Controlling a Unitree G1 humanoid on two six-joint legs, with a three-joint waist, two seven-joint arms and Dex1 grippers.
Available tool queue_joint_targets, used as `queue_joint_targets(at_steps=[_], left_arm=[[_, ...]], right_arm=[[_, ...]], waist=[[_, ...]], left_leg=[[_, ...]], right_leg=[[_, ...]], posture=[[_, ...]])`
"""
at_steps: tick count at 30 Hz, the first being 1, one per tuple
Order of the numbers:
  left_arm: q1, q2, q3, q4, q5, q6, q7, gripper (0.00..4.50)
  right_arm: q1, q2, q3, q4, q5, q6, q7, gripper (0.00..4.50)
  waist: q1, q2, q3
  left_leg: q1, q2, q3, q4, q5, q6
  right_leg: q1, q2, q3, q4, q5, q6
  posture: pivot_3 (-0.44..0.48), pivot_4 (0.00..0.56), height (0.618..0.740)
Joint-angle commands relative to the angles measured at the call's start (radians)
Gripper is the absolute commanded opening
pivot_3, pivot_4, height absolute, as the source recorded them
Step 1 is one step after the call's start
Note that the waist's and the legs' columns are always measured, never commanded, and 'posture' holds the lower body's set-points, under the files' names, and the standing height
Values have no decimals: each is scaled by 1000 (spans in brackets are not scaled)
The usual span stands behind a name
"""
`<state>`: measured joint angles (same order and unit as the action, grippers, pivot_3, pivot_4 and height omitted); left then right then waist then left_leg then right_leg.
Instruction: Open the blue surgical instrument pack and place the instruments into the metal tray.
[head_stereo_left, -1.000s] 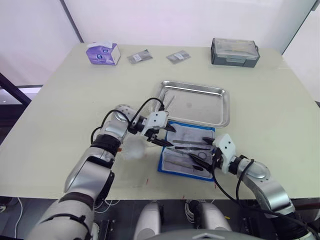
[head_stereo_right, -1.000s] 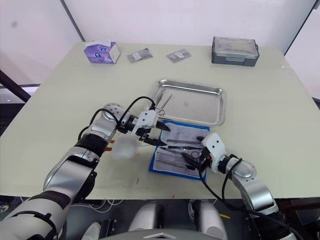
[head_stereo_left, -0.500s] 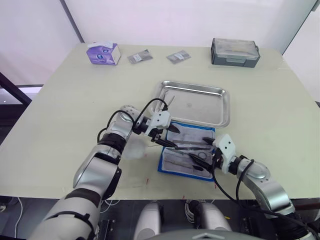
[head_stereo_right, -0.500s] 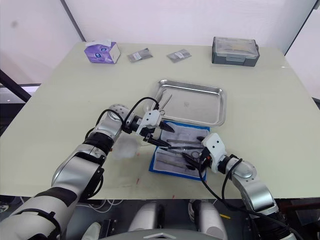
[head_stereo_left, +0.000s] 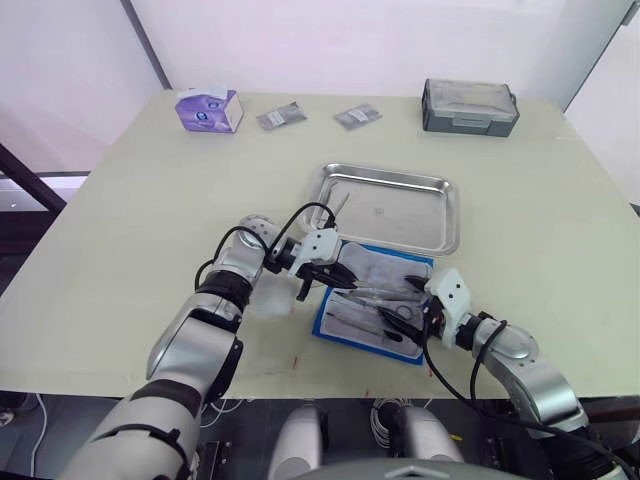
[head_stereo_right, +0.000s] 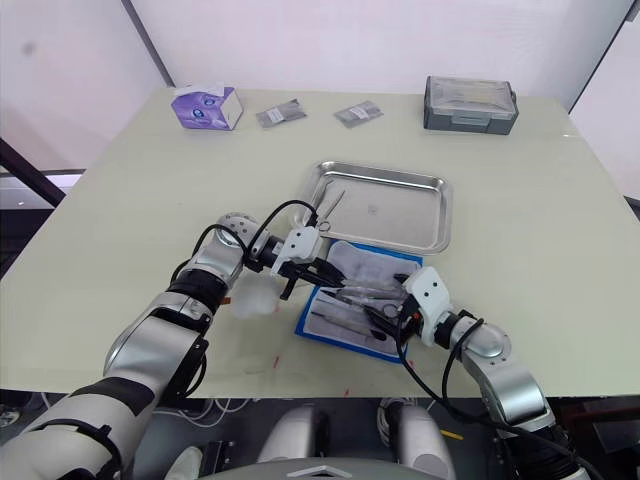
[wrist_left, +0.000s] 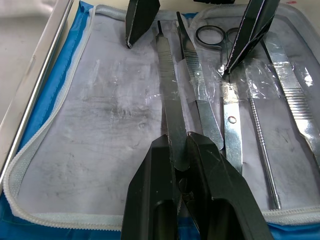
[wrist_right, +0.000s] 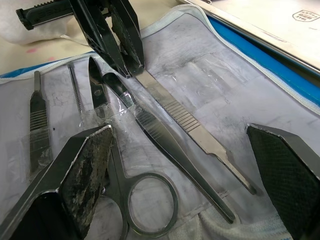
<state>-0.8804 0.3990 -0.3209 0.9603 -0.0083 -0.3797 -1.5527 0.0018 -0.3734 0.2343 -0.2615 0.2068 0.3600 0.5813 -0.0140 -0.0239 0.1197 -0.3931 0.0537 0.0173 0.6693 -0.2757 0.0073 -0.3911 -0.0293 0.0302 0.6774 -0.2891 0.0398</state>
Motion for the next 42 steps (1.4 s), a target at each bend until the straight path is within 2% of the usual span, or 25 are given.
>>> queue_joint_targets(at_steps=[1,12,33,42], left_arm=[[-9,11,-15,4,42,-12,-5,30],[-55,38,10,-70,30,28,-13,30],[-105,88,43,-79,9,71,-38,30],[-114,115,37,-154,-40,188,-62,30]], right_arm=[[32,-7,24,60,-26,51,-7,4500],[31,-8,27,66,-22,57,1,4500],[31,-13,30,69,-22,64,8,4500],[29,-12,32,72,-23,62,9,4500]], waist=[[0,0,0],[-4,0,0],[-4,0,1],[-4,0,2]], left_leg=[[0,0,0,0,0,0],[-1,0,0,0,0,0],[-3,0,0,0,0,0],[-3,0,0,0,0,0]], right_leg=[[0,0,0,0,0,0],[-1,0,0,0,0,0],[-3,1,0,0,0,0],[-4,1,0,0,0,0]], posture=[[0,150,738],[0,150,738],[0,150,738],[0,150,738]])
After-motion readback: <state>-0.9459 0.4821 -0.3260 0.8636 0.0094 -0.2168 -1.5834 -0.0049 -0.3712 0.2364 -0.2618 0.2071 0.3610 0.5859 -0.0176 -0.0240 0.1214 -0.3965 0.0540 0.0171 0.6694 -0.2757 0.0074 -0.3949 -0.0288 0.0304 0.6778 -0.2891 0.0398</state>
